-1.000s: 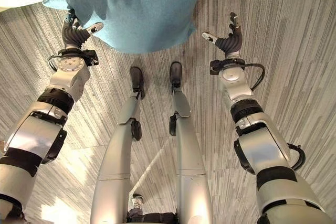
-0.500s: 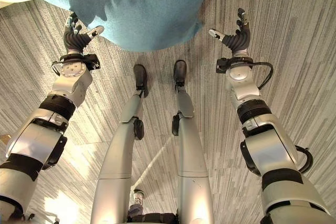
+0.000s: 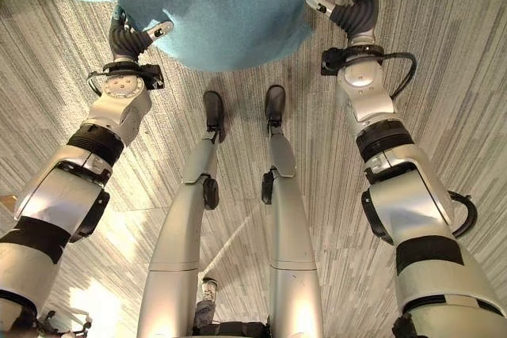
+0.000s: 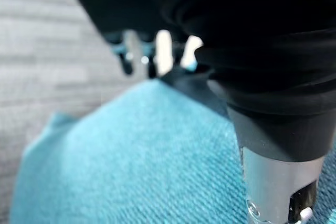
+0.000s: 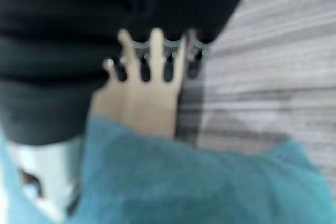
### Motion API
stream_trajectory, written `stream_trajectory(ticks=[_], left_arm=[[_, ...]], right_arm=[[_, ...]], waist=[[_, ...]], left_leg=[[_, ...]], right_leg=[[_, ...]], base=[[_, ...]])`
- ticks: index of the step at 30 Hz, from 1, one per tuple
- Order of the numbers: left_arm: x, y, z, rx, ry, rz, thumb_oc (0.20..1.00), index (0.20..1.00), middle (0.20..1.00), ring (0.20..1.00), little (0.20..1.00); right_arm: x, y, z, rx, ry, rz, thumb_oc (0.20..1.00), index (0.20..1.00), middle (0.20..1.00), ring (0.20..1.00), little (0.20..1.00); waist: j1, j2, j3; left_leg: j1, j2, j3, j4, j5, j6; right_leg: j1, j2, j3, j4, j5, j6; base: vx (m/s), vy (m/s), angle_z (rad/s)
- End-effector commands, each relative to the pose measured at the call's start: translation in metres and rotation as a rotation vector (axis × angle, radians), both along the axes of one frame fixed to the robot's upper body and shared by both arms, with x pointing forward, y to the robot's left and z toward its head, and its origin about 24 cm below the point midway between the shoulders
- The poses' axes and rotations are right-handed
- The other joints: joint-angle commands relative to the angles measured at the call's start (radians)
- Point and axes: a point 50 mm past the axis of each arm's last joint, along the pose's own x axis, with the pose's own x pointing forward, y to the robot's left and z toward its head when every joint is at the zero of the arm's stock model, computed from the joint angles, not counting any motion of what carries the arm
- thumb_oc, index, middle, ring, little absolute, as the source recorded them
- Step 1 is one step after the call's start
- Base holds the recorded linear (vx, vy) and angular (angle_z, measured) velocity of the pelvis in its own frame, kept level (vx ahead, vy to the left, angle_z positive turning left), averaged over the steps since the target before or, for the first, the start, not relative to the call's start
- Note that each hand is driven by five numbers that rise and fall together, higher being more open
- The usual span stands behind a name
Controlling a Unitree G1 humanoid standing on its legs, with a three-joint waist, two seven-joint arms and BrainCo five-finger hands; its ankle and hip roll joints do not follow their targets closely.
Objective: Pick up all the scattered cushions and arrange them neatly on the sofa.
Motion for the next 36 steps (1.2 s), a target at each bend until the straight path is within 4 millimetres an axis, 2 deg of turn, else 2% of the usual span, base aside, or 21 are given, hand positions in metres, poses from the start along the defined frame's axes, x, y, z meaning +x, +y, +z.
stream_trajectory(ticks=[1, 3, 5, 10, 15, 16, 17, 19, 23, 27, 32, 35, 36], left_arm=[[-0.001, -0.03, -0.005, 0.088, -0.022, -0.069, 1.0, 1.0, 1.0, 1.0, 1.0], [-0.002, -0.04, -0.003, 0.103, -0.036, -0.094, 1.0, 1.0, 1.0, 1.0, 1.0], [-0.005, -0.06, 0.004, 0.132, -0.074, -0.145, 1.0, 1.0, 1.0, 1.0, 1.0], [-0.008, -0.077, 0.012, 0.135, -0.109, -0.188, 1.0, 1.0, 1.0, 1.0, 1.0], [-0.015, -0.09, 0.043, 0.084, -0.204, -0.236, 1.0, 1.0, 1.0, 1.0, 1.0], [-0.016, -0.091, 0.047, 0.08, -0.216, -0.244, 1.0, 1.0, 1.0, 1.0, 1.0], [-0.017, -0.092, 0.052, 0.07, -0.235, -0.252, 0.84, 0.84, 0.84, 0.84, 0.84], [-0.019, -0.091, 0.057, 0.058, -0.257, -0.256, 0.2, 0.2, 0.2, 0.2, 0.2], [-0.024, -0.087, 0.066, 0.034, -0.3, -0.269, 0.2, 0.2, 0.2, 0.2, 0.2], [-0.025, -0.086, 0.061, -0.008, -0.3, -0.282, 0.2, 0.2, 0.2, 0.2, 0.2], [-0.029, -0.093, 0.04, -0.023, -0.281, -0.332, 0.2, 0.2, 0.2, 0.2, 0.2], [-0.035, -0.103, 0.016, -0.06, -0.252, -0.385, 0.2, 0.2, 0.2, 0.2, 0.2], [-0.036, -0.104, 0.014, -0.06, -0.249, -0.385, 0.2, 0.2, 0.2, 0.2, 0.2]], right_arm=[[0.003, 0.012, -0.02, 0.017, 0.03, 0.034, 1.0, 1.0, 1.0, 1.0, 1.0], [0.003, 0.019, -0.016, 0.01, 0.022, 0.047, 1.0, 1.0, 1.0, 1.0, 1.0], [0.005, 0.026, -0.011, -0.004, 0.023, 0.058, 1.0, 1.0, 1.0, 1.0, 1.0], [0.008, 0.039, -0.009, -0.021, 0.04, 0.09, 1.0, 1.0, 1.0, 1.0, 1.0], [0.005, 0.062, 0.01, -0.059, -0.001, 0.146, 1.0, 1.0, 1.0, 1.0, 1.0], [0.005, 0.064, 0.012, -0.064, -0.008, 0.149, 0.724, 0.724, 0.724, 0.724, 0.724], [0.003, 0.066, 0.016, -0.079, -0.021, 0.151, 0.2, 0.2, 0.2, 0.2, 0.2], [0.002, 0.07, 0.018, -0.061, -0.039, 0.171, 0.2, 0.2, 0.2, 0.2, 0.2], [-0.005, 0.082, 0.022, -0.039, -0.085, 0.224, 0.2, 0.2, 0.2, 0.2, 0.2], [-0.007, 0.083, 0.018, -0.027, -0.094, 0.236, 0.2, 0.2, 0.2, 0.2, 0.2], [-0.012, 0.081, 0.003, 0.006, -0.105, 0.258, 0.2, 0.2, 0.2, 0.2, 0.2], [-0.018, 0.078, -0.013, 0.029, -0.109, 0.278, 0.2, 0.2, 0.2, 0.2, 0.2], [-0.018, 0.078, -0.015, 0.029, -0.107, 0.277, 0.2, 0.2, 0.2, 0.2, 0.2]], waist=[[-0.026, 0.033, -0.075], [-0.022, 0.035, -0.079], [-0.011, 0.042, -0.083], [-0.004, 0.042, -0.09], [0.008, 0.053, -0.087], [0.008, 0.055, -0.086], [0.01, 0.059, -0.084], [0.011, 0.064, -0.084], [0.008, 0.074, -0.087], [0.005, 0.077, -0.09], [-0.006, 0.075, -0.105], [-0.014, 0.075, -0.12], [-0.014, 0.075, -0.118]], left_leg=[[-0.049, 0.016, -0.056, -0.003, 0.028, -0.071], [-0.057, 0.014, -0.058, -0.002, 0.03, -0.071], [-0.068, 0.013, -0.06, 0.0, 0.03, -0.069], [-0.083, 0.012, -0.071, 0.01, 0.032, -0.067], [-0.109, 0.009, -0.074, 0.005, 0.041, -0.066], [-0.113, 0.009, -0.074, 0.005, 0.042, -0.065], [-0.118, 0.008, -0.073, 0.004, 0.043, -0.065], [-0.125, 0.005, -0.073, 0.011, 0.043, -0.065], [-0.147, 0.003, -0.068, 0.02, 0.041, -0.062], [-0.149, 0.004, -0.065, 0.026, 0.041, -0.062], [-0.114, 0.008, -0.061, 0.019, 0.039, -0.065], [-0.048, 0.011, -0.054, -0.001, 0.035, -0.072], [-0.041, 0.011, -0.054, -0.004, 0.036, -0.072]], right_leg=[[-0.029, -0.004, 0.071, 0.068, -0.017, 0.143], [-0.033, -0.002, 0.069, 0.065, -0.015, 0.142], [-0.042, -0.003, 0.064, 0.067, -0.014, 0.144], [-0.054, -0.002, 0.061, 0.078, -0.02, 0.143], [-0.084, -0.004, 0.066, 0.091, -0.026, 0.141], [-0.09, -0.004, 0.066, 0.094, -0.027, 0.141], [-0.098, -0.004, 0.068, 0.099, -0.03, 0.141], [-0.108, -0.003, 0.07, 0.108, -0.033, 0.139], [-0.133, -0.002, 0.075, 0.132, -0.04, 0.137], [-0.139, 0.003, 0.073, 0.149, -0.047, 0.133], [-0.109, 0.009, 0.071, 0.148, -0.051, 0.126], [-0.044, 0.016, 0.063, 0.126, -0.053, 0.122], [-0.037, 0.016, 0.062, 0.123, -0.052, 0.122]], base=[[0.0, 0.0, 0.0], [0.0, 0.0, 0.0], [0.0, 0.0, 0.0], [0.0, -0.026, 0.02], [0.0, -0.002, 0.02], [0.0, 0.0, 0.0], [0.0, 0.0, 0.0], [0.0, 0.0, 0.0], [0.0, 0.0, 0.0], [0.0, -0.011, 0.02], [0.0, 0.0, 0.0], [-0.01, -0.008, 0.01], [-0.05, -0.04, 0.02]])
